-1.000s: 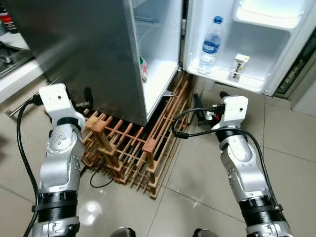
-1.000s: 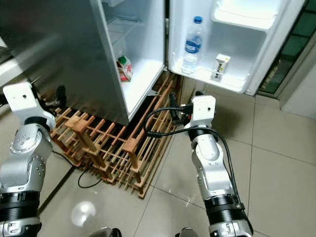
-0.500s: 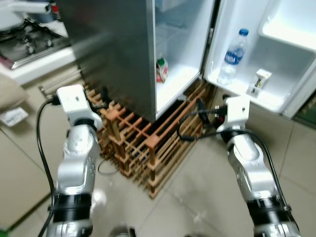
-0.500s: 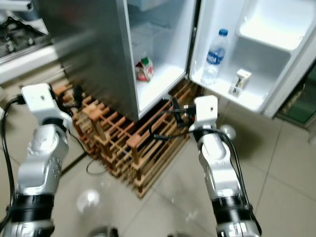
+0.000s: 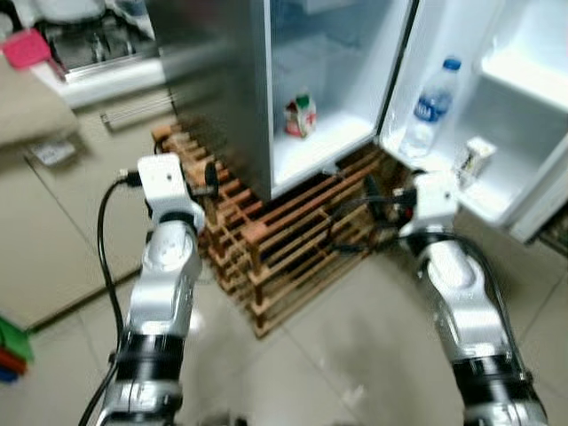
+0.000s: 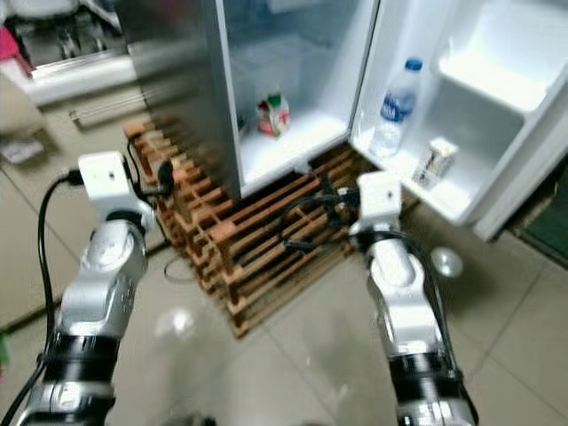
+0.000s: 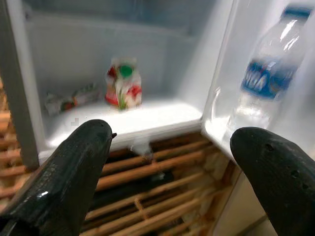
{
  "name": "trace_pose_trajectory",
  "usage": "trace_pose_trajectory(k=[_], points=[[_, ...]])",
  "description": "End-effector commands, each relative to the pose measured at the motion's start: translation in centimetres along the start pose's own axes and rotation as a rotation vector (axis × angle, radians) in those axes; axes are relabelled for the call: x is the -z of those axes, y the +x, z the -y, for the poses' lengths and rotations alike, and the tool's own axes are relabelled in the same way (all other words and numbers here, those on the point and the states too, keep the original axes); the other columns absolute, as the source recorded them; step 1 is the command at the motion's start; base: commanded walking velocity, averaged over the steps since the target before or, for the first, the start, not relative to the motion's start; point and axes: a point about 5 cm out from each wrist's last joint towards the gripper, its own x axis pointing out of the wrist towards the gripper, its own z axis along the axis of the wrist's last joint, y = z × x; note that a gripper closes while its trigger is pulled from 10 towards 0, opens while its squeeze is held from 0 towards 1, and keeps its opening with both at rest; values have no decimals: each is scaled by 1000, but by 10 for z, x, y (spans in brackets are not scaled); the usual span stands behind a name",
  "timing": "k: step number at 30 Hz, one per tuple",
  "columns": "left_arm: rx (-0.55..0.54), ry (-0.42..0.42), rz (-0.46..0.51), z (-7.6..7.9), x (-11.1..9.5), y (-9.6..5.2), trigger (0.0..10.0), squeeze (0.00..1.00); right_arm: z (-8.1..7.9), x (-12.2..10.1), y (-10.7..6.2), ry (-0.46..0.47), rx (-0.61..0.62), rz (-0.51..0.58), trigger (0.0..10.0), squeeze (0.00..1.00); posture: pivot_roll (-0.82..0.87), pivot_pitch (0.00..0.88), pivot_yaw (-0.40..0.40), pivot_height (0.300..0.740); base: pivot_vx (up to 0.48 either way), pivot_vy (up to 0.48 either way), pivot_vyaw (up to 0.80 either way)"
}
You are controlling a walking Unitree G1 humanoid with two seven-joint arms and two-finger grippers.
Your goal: Restocking fridge
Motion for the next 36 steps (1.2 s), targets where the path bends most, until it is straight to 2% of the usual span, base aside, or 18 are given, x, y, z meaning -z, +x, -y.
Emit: trace_pose_trajectory(k=[1, 3, 5, 9, 12, 22, 26, 30, 32, 34, 36], points=[[-33, 5, -17, -4, 6, 1, 10000, 0, 0, 7, -3, 8, 16, -26, 10000, 0, -170, 33, 32, 740, 0, 0, 0], [-30, 19, -6, -4, 4, 1, 10000, 0, 0, 6, -4, 10, 14, -23, 10000, 0, -170, 33, 32, 740, 0, 0, 0], [-55, -13, 32, -5, -2, 2, 10000, 0, -2, 7, -9, 2, 6, -22, 10000, 0, -188, 32, 41, 740, 187, -148, 0], [-76, -20, -2, -4, 4, 5, 10000, 0, -1, 8, -10, -14, 13, -26, 10000, 0, -209, 30, 44, 740, 381, -289, 0], [-67, -24, -6, 2, 6, 7, 10000, 0, 5, 6, -11, -27, 43, -14, 10000, 0, -217, 27, 41, 740, 381, -287, 688], [-90, -31, -11, -1, 6, 13, 10000, 0, 15, 6, -12, -93, 64, -21, 10000, 0, -214, 33, 50, 740, 384, -284, 571], [-107, -48, 12, -2, 2, 14, 10000, 0, 31, 10, -9, -102, 135, -51, 10000, 0, -205, 35, 53, 740, 306, -133, 372], [-113, -46, 15, -7, 0, 15, 10000, 0, 50, 2, -5, -143, 166, -28, 10000, 0, -194, 43, 59, 740, 0, 0, 0], [-117, -43, 22, -11, -2, 14, 10000, 0, 58, -4, -2, -149, 144, -22, 10000, 0, -184, 54, 65, 740, 0, 0, 0], [-118, -39, 27, -13, -3, 14, 10000, 0, 59, -6, -1, -151, 116, -21, 10000, 0, -177, 61, 70, 740, 0, 0, 0], [-124, -15, 33, -20, -7, 13, 10000, 0, 62, -8, -2, -184, 45, -42, 10000, 0, -157, 80, 86, 740, 0, 0, 0]])
